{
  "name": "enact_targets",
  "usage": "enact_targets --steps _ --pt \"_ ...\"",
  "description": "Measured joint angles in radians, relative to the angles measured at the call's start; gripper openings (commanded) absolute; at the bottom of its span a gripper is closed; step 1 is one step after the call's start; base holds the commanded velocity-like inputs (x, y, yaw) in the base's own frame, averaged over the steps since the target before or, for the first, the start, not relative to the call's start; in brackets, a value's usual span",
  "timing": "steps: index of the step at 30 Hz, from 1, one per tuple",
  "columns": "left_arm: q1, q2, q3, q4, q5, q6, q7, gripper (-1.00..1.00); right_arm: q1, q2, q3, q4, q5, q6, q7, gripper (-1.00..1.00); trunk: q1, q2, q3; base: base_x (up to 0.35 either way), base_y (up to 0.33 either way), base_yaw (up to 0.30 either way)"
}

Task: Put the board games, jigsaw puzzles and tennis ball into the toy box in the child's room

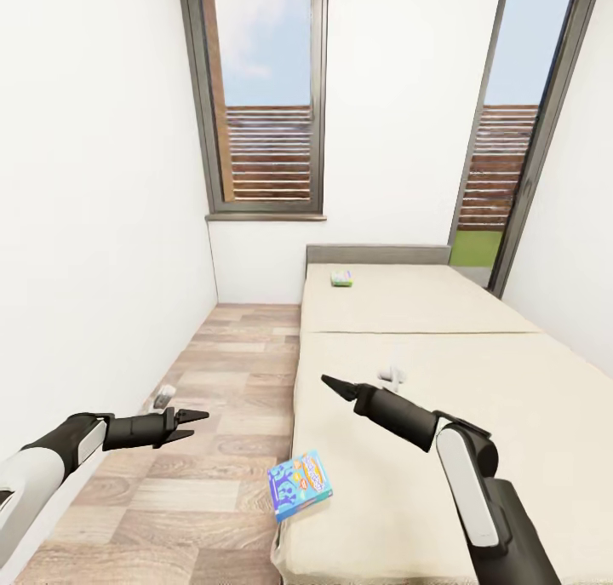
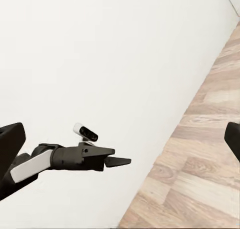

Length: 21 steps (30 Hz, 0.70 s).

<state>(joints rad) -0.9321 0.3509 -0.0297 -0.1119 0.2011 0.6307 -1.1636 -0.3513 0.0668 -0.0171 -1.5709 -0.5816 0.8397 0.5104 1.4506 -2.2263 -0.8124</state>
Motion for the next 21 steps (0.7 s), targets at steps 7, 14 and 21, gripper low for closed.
enact_targets --steps 7,14,21 --pt "0.000 -0.002 -0.001 0.000 0.000 -0.002 0.003 1.00 0.006 0.002 -0.004 -0.007 -0.041 0.094 0.137 1.00 0.027 -0.049 -0.022 0.000 0.000 0.000" --pt "0.000 -0.006 -0.002 0.000 0.000 -0.006 0.007 1.00 0.007 0.001 -0.009 -0.009 -0.049 0.114 0.177 1.00 0.054 -0.098 -0.044 0.000 0.000 0.000" --pt "0.000 -0.008 -0.003 -0.001 -0.001 -0.007 0.009 1.00 0.007 0.001 -0.038 -0.008 -0.051 0.118 0.184 1.00 0.081 -0.147 -0.066 0.000 0.000 0.000"
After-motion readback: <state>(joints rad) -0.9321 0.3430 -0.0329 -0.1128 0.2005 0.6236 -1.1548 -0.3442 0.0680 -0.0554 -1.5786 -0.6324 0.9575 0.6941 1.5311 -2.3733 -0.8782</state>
